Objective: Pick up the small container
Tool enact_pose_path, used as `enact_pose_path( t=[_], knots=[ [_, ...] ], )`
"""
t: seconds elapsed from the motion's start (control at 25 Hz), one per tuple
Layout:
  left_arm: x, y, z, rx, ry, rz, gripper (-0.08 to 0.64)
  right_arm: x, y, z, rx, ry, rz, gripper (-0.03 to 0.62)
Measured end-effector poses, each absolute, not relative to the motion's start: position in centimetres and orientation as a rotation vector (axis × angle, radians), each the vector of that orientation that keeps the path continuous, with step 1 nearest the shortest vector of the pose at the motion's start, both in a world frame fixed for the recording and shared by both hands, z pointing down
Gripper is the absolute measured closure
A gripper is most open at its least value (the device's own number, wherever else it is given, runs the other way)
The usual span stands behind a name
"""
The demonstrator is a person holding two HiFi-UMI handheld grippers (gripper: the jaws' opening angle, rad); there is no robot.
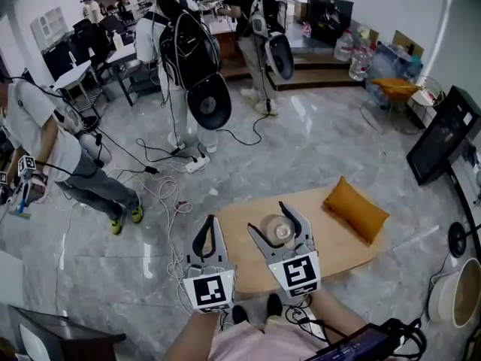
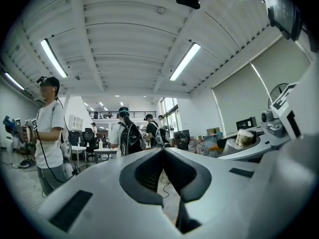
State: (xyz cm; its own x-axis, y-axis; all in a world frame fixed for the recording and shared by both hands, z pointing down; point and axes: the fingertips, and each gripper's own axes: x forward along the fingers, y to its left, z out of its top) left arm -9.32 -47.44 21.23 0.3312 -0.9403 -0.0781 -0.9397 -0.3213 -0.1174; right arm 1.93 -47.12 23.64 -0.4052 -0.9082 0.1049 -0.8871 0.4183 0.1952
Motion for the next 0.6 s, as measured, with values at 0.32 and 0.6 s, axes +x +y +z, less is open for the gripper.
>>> enact_pose_path(
  t=[0.32, 0.6],
  knots=[
    [-9.0, -48.0, 20.2, -2.441, 1.725, 0.028, 0.546, 1.7, -47.3, 22.5, 1.593, -2.478, -0.186, 0.249],
    [-8.6, -48.2, 19.1, -2.452, 1.732, 0.086, 0.546, 1.7, -47.5, 21.8, 1.601, -2.477, -0.21, 0.249]
  ],
)
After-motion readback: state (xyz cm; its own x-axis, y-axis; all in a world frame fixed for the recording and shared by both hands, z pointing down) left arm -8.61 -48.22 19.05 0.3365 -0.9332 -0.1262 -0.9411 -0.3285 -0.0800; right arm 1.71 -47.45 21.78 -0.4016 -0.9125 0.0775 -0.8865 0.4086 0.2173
